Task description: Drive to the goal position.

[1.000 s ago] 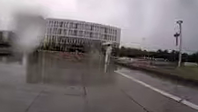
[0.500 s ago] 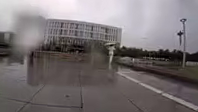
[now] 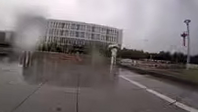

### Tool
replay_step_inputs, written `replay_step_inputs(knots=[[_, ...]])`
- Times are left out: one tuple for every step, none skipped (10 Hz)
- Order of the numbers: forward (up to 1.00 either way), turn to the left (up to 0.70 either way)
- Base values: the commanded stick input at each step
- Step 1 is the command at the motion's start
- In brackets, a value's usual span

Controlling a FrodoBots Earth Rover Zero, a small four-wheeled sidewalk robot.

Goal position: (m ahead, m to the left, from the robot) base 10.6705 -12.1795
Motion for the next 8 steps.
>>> replay_step_inputs(knots=[[0.70, -0.02], [0.70, -0.13], [0.70, -0.25], [0.70, -0.21], [0.70, -0.02], [0.70, 0.00], [0.70, 0.00], [0.70, 0.00]])
